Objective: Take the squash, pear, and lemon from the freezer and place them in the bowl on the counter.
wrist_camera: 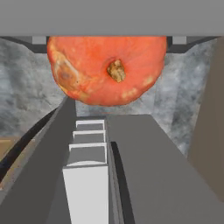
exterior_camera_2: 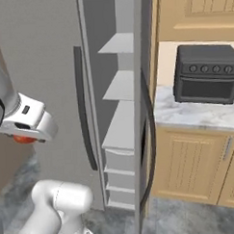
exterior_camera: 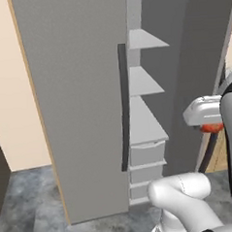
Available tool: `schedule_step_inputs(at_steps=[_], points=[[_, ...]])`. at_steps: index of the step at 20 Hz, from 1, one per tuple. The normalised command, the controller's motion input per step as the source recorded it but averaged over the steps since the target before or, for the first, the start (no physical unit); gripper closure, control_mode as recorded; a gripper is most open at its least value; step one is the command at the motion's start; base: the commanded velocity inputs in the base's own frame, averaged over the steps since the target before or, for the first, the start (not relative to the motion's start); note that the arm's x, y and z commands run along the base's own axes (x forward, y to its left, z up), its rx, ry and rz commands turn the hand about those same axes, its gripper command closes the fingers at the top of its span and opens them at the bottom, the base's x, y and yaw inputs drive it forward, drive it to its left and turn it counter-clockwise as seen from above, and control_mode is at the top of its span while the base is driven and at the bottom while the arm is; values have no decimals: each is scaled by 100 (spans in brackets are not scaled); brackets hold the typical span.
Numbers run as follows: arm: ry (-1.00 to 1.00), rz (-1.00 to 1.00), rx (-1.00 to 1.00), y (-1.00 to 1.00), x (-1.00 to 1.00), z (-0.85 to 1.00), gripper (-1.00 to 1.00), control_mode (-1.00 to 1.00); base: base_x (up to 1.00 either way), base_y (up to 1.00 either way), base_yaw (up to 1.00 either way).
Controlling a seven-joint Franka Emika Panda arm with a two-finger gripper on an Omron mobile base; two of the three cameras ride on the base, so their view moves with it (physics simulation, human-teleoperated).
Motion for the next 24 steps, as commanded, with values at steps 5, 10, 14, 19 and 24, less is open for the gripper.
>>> schedule_step_inputs(at_steps=[5,10,14,19,24], points=[[0,0,0,0,0,0,100,100,-79,-49,0],[0,0,0,0,0,0,100,100,-29,-99,0],[0,0,0,0,0,0,100,100,-21,-100,0],[0,0,0,0,0,0,100,100,-3,-100,0],[0,0,0,0,0,0,100,100,22,-100,0]])
